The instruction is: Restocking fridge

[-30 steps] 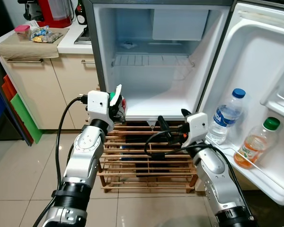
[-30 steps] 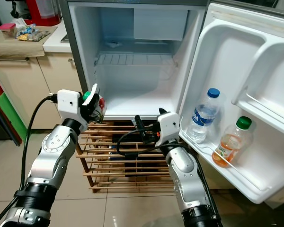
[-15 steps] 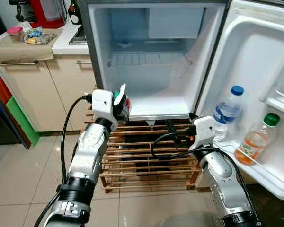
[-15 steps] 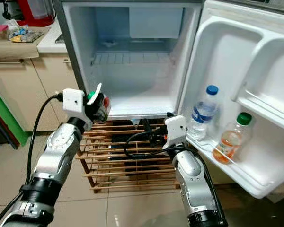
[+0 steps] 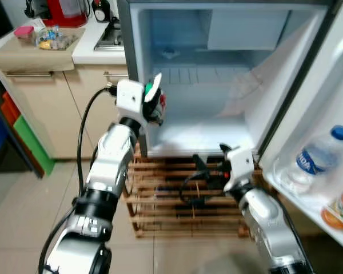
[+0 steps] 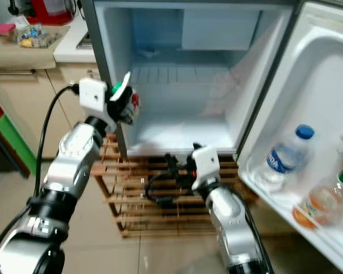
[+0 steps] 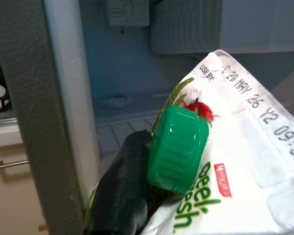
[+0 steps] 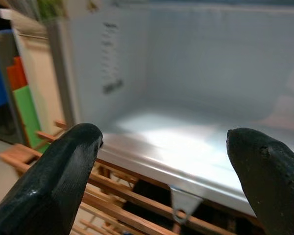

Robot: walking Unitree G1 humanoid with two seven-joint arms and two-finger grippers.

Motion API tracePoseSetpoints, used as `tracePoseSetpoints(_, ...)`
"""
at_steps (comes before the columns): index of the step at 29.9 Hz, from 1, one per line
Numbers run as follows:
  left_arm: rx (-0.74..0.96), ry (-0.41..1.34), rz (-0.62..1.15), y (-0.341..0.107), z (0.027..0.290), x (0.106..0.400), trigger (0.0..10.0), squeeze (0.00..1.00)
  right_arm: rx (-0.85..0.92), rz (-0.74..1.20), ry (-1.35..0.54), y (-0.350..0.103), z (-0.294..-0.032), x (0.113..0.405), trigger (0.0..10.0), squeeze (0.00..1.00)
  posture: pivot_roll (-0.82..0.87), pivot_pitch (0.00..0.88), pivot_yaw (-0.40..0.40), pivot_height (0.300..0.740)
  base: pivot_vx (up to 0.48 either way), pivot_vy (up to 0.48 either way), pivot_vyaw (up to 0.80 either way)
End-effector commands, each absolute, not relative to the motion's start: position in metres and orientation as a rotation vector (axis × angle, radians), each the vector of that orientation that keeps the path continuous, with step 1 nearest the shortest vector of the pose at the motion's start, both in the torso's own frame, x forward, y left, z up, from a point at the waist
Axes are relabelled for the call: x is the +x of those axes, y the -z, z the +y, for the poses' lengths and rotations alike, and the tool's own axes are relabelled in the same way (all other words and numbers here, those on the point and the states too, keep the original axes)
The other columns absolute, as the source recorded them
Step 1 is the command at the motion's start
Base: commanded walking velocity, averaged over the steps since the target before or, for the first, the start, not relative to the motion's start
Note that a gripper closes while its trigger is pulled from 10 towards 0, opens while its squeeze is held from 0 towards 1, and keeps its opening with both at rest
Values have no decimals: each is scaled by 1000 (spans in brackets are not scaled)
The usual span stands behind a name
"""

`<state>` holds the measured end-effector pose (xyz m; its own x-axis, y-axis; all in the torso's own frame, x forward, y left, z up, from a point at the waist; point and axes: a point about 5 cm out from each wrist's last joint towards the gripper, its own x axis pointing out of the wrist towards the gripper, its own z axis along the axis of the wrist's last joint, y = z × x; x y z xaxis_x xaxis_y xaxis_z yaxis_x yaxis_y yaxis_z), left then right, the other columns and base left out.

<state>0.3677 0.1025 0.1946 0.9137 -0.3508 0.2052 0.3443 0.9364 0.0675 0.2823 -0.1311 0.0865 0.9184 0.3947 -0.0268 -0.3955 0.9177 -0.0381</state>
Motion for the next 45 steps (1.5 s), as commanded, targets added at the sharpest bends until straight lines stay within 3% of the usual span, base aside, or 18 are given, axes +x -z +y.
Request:
tracePoseSetpoints(1, 45, 407, -255, -213, 88, 373, 10000, 0, -63, 61, -340, -71, -147, 280, 10000, 0, -145, 0, 55, 740, 454, 0, 0)
tracePoseSetpoints(5, -13, 440, -238, -217, 76, 380, 10000, 0, -62, 67, -232, -59, -162, 280, 10000, 0, -146, 0, 81, 740, 0, 0, 0)
tracePoseSetpoints(11, -102, 434, -171, -207, 72, 385, 10000, 0, -60, 14, -244, -68, -153, 285, 10000, 0, -155, 0, 105, 740, 0, 0, 0)
tracePoseSetpoints(15, -122, 598, -146, -197, 61, 377, 10000, 0, -29, -24, -361, -78, -140, 284, 10000, 0, -160, 0, 114, 740, 0, 0, 0)
tracePoseSetpoints(19, -10, 775, -44, -165, 63, 364, 10000, 0, -53, -74, -489, -105, -141, 289, 10000, 0, -158, 0, 121, 740, 0, 0, 0)
tracePoseSetpoints(28, 14, 723, -64, -175, 64, 377, 10000, 0, -73, -131, -531, -130, -141, 303, 10000, 0, -152, 0, 115, 740, 0, 0, 0)
tracePoseSetpoints(37, 12, 811, -142, -195, 27, 376, 10000, 0, -63, -92, -609, -126, -128, 293, 10000, 0, -154, 0, 123, 740, 119, -30, 0)
tracePoseSetpoints(45, -4, 792, -145, -196, 22, 378, 10000, 0, -43, -77, -601, -123, -124, 287, 10000, 0, -162, 0, 134, 740, 394, -270, 0)
